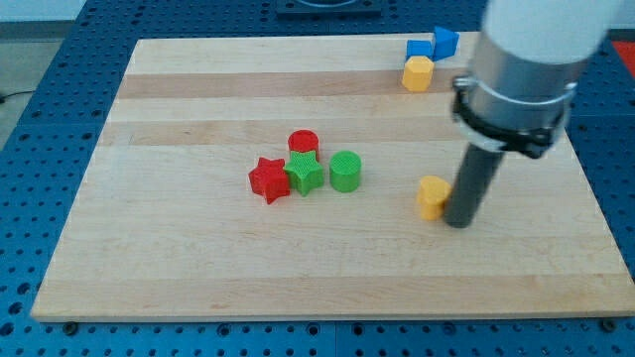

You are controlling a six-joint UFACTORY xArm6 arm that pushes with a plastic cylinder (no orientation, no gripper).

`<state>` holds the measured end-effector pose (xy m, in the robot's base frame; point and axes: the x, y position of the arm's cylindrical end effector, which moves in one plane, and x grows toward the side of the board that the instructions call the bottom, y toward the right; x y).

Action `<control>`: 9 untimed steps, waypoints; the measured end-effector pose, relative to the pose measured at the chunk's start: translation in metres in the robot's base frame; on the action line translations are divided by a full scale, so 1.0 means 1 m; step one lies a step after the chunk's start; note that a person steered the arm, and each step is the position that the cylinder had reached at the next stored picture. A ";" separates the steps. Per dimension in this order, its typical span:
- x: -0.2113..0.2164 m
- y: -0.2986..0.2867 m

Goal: Move the yellow heart to the bottom left of yellow hexagon

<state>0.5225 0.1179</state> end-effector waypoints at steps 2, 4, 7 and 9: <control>-0.027 -0.009; -0.096 0.026; -0.014 -0.032; -0.095 -0.017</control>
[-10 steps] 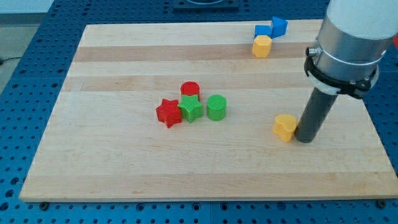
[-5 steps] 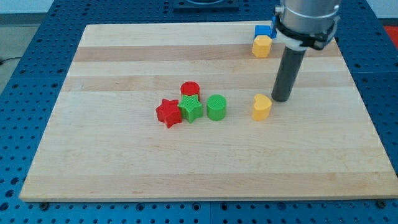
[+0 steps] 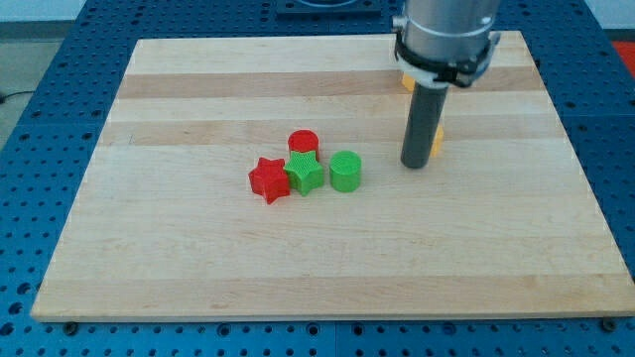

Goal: Move the yellow heart to the bottom left of yellow hexagon

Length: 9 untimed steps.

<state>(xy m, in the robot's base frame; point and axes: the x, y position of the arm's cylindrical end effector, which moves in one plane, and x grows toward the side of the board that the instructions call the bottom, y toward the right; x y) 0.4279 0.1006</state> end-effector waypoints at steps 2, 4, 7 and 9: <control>-0.019 0.055; -0.065 0.032; -0.071 0.020; -0.071 0.026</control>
